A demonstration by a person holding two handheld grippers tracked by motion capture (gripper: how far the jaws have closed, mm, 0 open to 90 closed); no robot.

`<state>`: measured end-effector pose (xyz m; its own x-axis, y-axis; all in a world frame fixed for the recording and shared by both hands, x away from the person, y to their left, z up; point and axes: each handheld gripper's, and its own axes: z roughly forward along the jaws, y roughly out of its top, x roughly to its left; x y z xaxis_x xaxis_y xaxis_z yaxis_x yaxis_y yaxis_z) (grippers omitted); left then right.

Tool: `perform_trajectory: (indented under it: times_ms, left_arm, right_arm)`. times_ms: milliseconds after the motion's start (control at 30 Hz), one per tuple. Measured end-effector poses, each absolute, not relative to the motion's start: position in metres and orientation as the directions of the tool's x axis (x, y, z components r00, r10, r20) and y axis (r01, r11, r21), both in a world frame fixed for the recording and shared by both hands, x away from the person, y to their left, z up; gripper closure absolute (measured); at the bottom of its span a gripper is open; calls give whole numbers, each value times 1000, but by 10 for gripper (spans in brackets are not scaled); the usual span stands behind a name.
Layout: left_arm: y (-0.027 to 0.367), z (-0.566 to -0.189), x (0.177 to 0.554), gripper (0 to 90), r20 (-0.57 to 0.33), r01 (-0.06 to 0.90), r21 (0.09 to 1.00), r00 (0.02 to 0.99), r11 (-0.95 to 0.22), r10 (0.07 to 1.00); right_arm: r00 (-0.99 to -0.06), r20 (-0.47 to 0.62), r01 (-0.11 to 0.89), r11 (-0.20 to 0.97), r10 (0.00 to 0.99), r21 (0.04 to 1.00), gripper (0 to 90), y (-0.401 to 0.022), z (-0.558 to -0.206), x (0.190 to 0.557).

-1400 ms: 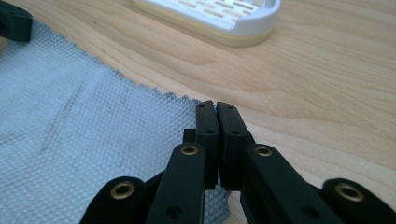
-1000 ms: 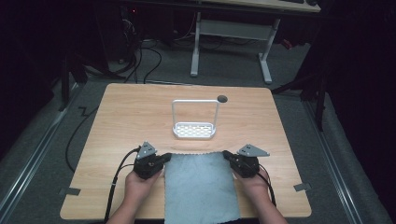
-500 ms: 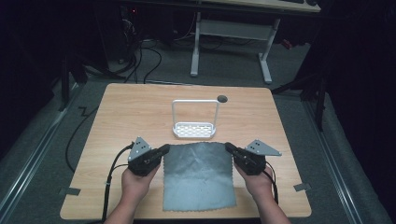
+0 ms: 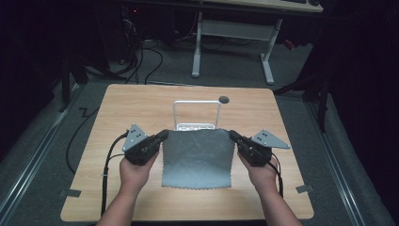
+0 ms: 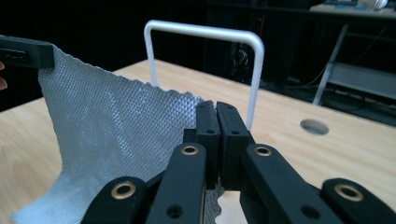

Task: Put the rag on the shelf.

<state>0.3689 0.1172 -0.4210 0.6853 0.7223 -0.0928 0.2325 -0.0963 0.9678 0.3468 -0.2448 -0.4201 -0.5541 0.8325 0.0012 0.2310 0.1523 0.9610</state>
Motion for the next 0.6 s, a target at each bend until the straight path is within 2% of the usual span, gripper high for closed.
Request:
perform_trajectory:
  times_ms: [600]
  left_arm:
    - [108, -353, 402, 900, 17, 76, 993, 668, -90, 744]
  right_arm:
    - [-522, -40, 104, 110, 852, 988, 892, -246, -354, 374]
